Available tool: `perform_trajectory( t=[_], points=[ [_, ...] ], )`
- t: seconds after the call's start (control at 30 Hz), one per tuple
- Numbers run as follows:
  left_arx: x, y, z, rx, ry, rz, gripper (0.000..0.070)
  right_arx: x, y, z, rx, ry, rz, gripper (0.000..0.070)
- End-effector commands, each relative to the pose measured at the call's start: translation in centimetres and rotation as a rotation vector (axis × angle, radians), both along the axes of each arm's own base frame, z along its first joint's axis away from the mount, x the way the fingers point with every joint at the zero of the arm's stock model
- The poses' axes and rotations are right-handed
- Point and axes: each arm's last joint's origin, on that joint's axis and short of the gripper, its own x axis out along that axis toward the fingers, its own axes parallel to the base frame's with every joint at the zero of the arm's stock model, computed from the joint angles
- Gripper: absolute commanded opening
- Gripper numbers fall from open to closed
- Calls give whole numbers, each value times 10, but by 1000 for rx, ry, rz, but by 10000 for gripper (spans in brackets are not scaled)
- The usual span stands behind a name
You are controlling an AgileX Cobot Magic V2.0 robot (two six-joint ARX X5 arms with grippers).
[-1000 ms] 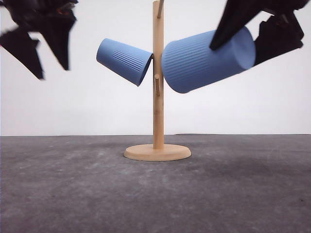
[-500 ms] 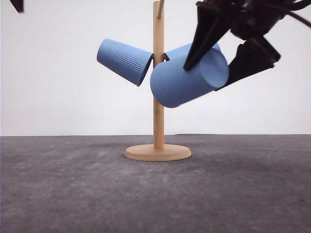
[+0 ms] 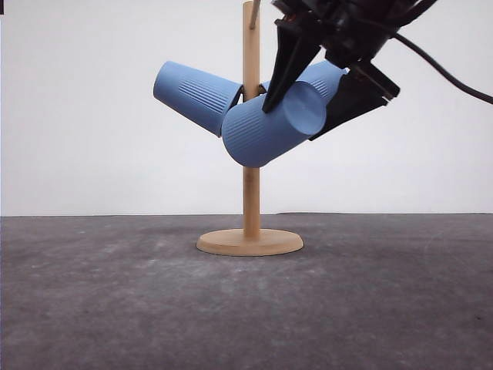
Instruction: Place three cups
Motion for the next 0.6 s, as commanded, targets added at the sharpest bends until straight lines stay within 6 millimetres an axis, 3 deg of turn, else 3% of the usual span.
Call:
perform_trajectory(
  t=[0.0,0.4,0.47,0.57],
  points=[
    [0,-1,2,-11,-13,7,393,8,7,4,10,-3,-1,268],
    [1,-1,1,-12,-13,7,393,30,18,-12,-30,28,-24,275],
    [1,-1,1,-12,-13,7,393,32,18,-13,-31,23,-28,324],
    [1,-1,1,-12,-13,7,393,32,18,-13,-29,19,-28,493]
  ],
)
